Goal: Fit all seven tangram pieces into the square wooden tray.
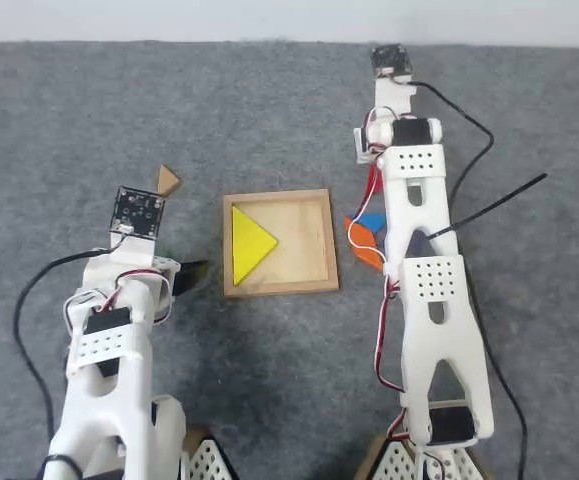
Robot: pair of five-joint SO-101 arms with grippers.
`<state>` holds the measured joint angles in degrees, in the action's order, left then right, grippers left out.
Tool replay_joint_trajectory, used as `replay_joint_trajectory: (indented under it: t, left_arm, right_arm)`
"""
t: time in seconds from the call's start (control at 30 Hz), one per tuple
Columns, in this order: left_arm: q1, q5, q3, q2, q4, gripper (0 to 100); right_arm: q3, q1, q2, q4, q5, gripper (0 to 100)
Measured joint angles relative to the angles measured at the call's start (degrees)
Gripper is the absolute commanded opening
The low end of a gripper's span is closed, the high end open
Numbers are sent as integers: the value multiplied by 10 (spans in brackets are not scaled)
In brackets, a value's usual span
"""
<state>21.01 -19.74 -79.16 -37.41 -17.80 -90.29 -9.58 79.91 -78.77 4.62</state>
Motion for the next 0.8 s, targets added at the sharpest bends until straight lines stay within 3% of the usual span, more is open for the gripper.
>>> replay_joint_trajectory:
  t: [0.57,0.67,0.8]
  left_arm:
    - [0,-8,0,0,0,445]
    - [0,-8,0,0,0,445]
    - [0,-8,0,0,0,445]
  right_arm:
    - [-39,-18,-7,-197,196,7]
    - [-39,-12,-11,-152,184,7]
    - [-10,15,-11,-8,112,7]
